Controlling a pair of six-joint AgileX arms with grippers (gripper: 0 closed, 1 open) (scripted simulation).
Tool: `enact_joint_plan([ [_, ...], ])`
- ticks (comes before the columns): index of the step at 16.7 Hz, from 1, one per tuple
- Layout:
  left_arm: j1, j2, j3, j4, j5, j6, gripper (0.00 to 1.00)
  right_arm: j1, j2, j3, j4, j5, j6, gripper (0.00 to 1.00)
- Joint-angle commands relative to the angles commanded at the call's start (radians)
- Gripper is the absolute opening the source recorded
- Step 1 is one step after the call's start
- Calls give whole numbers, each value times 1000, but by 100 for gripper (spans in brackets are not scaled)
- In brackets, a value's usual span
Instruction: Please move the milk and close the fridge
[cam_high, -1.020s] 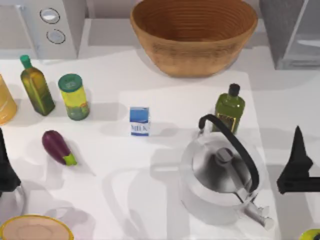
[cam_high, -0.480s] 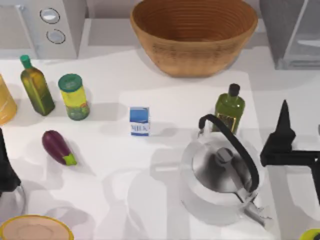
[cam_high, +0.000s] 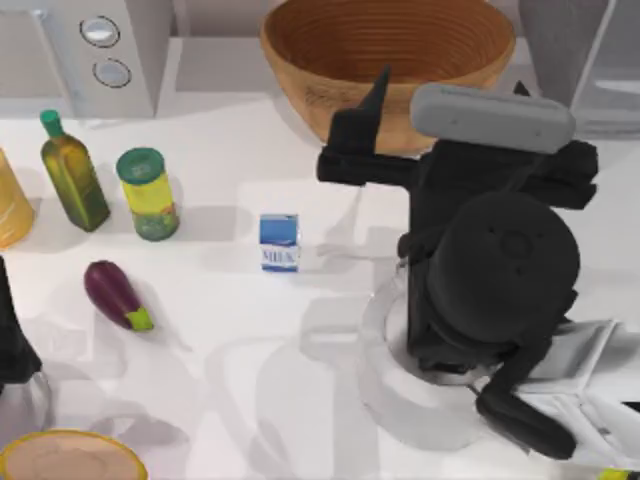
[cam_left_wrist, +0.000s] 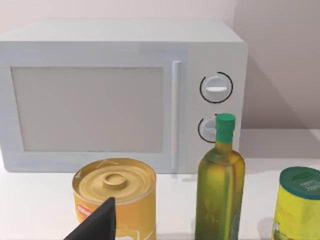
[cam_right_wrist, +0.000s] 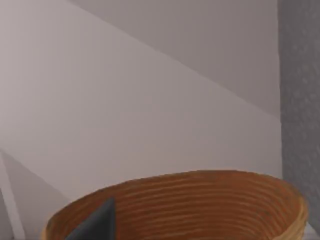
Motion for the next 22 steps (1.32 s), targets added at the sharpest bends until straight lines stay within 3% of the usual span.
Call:
enact_joint_plan([
  [5, 0, 0, 0, 0, 0, 0, 100, 74, 470, 363, 125, 36, 23, 100],
  [10, 0, 0, 0, 0, 0, 0, 100, 118, 812, 509, 197, 81, 40, 100],
  [22, 0, 0, 0, 0, 0, 0, 100, 104, 924, 544, 183, 102, 38, 100],
])
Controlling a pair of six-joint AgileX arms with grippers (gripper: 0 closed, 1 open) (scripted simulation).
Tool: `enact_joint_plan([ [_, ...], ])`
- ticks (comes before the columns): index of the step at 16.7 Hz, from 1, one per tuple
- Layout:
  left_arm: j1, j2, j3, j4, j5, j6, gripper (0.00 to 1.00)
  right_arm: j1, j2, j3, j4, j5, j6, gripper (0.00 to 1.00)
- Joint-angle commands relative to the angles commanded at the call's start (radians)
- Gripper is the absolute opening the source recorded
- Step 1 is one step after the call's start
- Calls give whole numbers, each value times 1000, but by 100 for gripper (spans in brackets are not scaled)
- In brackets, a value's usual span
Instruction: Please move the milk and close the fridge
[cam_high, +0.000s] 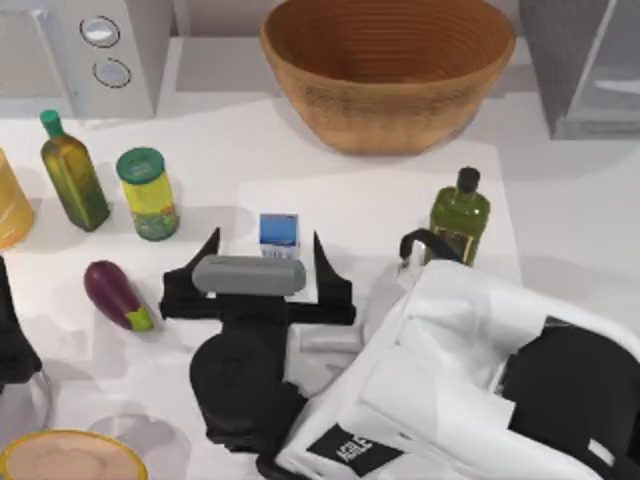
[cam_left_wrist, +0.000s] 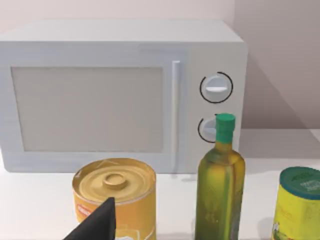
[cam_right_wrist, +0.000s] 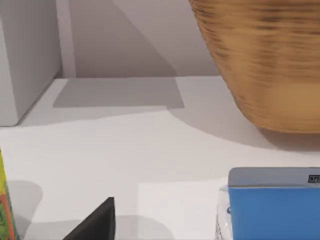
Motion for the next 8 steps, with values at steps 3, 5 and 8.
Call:
enact_joint_plan([
  [3, 0, 0, 0, 0, 0, 0, 100, -40, 14, 38, -20, -40, -3, 100],
  [5, 0, 0, 0, 0, 0, 0, 100, -68, 16, 39, -22, -66, -1, 100],
  [8, 0, 0, 0, 0, 0, 0, 100, -73, 16, 38, -22, -70, 0, 100],
])
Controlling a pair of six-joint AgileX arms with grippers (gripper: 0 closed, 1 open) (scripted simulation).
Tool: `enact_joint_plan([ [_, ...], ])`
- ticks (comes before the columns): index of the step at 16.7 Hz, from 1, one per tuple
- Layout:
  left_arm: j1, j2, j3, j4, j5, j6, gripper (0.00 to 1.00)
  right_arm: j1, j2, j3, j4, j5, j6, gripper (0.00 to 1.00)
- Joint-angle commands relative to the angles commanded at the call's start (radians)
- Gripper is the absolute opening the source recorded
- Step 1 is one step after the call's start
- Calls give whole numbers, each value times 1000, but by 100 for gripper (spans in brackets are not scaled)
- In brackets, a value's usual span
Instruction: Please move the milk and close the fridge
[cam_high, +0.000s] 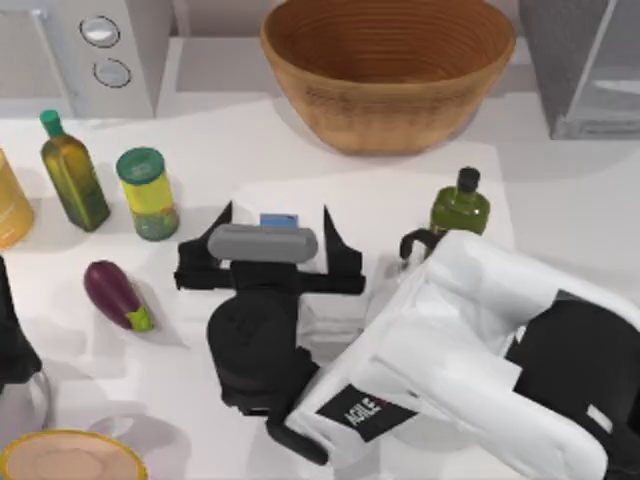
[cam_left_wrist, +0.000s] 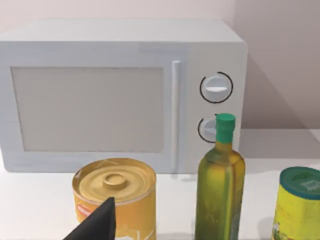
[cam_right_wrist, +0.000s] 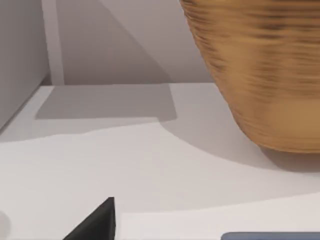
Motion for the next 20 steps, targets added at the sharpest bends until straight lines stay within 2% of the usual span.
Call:
enact_joint_plan([
  [1, 0, 0, 0, 0, 0, 0, 100, 0, 0, 0, 0, 0, 0, 100],
  [14, 0, 0, 0, 0, 0, 0, 100, 0, 0, 0, 0, 0, 0, 2],
  [20, 0, 0, 0, 0, 0, 0, 100, 0, 0, 0, 0, 0, 0, 0],
])
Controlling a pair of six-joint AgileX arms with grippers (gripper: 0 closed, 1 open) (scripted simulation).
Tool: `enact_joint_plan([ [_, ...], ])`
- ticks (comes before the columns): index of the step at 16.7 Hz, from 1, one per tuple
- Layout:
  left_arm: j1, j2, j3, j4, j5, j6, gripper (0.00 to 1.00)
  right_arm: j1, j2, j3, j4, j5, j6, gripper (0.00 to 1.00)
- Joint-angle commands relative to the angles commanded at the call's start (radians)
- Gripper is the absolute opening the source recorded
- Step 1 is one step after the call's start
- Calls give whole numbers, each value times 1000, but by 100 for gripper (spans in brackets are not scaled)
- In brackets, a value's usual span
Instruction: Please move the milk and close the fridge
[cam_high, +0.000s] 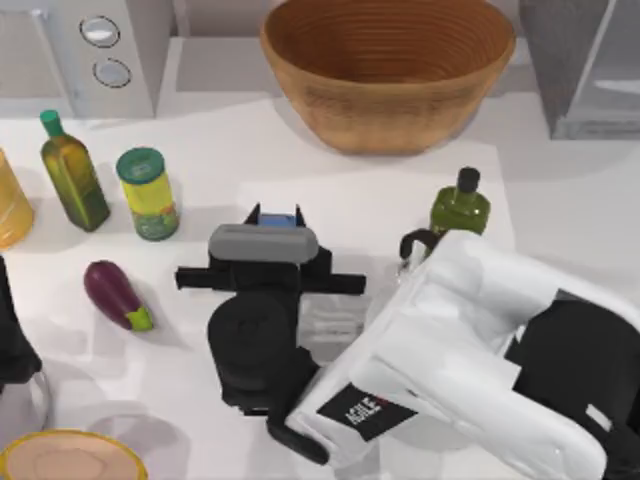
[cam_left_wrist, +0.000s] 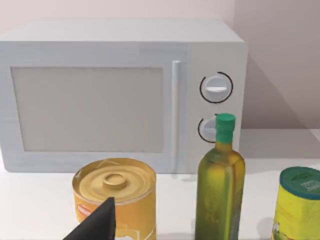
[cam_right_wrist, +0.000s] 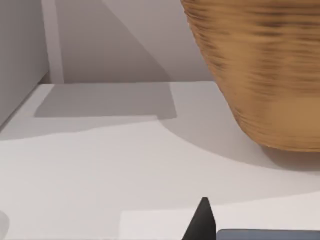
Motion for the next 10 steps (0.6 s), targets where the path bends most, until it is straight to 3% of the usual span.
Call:
enact_joint_plan([
  [10, 0, 0, 0, 0, 0, 0, 100, 31, -31, 4, -51, 49, 12, 0],
])
